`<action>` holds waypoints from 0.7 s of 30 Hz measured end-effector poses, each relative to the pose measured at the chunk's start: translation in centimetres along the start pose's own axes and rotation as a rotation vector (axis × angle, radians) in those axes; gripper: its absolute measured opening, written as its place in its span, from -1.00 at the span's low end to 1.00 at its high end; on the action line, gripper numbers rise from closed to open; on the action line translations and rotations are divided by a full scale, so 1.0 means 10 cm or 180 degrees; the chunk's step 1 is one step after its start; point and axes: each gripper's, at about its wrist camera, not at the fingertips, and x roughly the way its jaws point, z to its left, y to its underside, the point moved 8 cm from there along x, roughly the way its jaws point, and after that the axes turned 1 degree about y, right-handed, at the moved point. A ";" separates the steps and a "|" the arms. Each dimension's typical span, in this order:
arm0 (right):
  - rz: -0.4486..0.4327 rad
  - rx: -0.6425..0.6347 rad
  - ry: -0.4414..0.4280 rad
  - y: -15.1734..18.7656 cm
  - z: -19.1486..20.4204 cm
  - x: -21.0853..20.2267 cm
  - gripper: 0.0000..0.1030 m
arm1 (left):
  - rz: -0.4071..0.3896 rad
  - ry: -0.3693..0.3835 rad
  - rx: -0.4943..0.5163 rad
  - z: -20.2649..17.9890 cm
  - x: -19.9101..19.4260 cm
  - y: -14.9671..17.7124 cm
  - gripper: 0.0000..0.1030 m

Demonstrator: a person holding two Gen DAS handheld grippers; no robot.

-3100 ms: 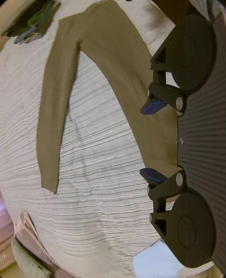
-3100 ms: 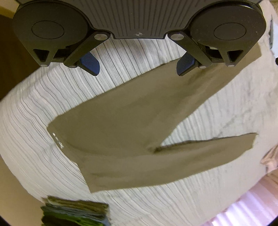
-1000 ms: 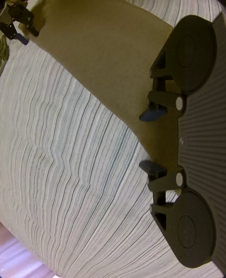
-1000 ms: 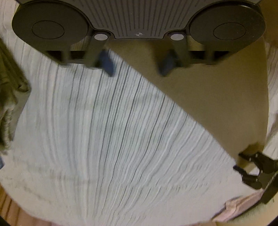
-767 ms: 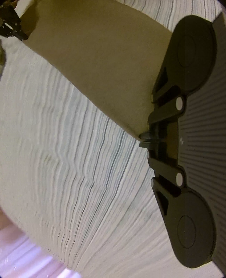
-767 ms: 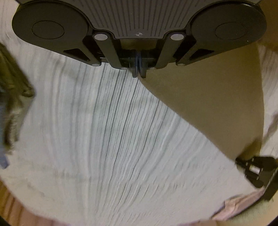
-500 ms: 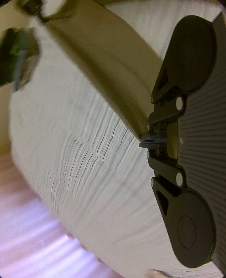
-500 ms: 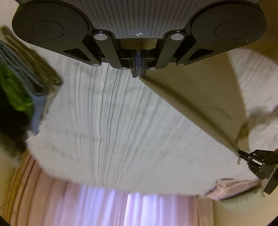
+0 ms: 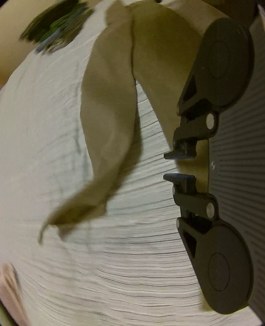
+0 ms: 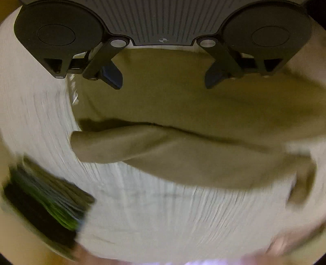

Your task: Fold clothes

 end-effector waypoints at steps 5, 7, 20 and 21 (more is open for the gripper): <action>-0.0234 0.1540 -0.0250 -0.28 -0.54 0.10 0.68 | -0.0228 -0.0211 -0.0354 0.15 0.03 -0.30 -0.42; -0.0298 0.2030 -0.0333 -0.37 -0.75 0.21 0.52 | -0.0286 -0.0195 -0.0539 0.24 0.12 -0.51 -0.31; -0.0788 0.3761 -0.0754 -0.40 -1.52 0.52 0.30 | -0.0395 0.0137 -0.1980 0.84 0.69 -1.09 -0.51; -0.0787 0.3765 -0.0744 -0.41 -1.54 0.56 0.23 | -0.0390 0.0145 -0.2009 0.86 0.70 -1.09 -0.67</action>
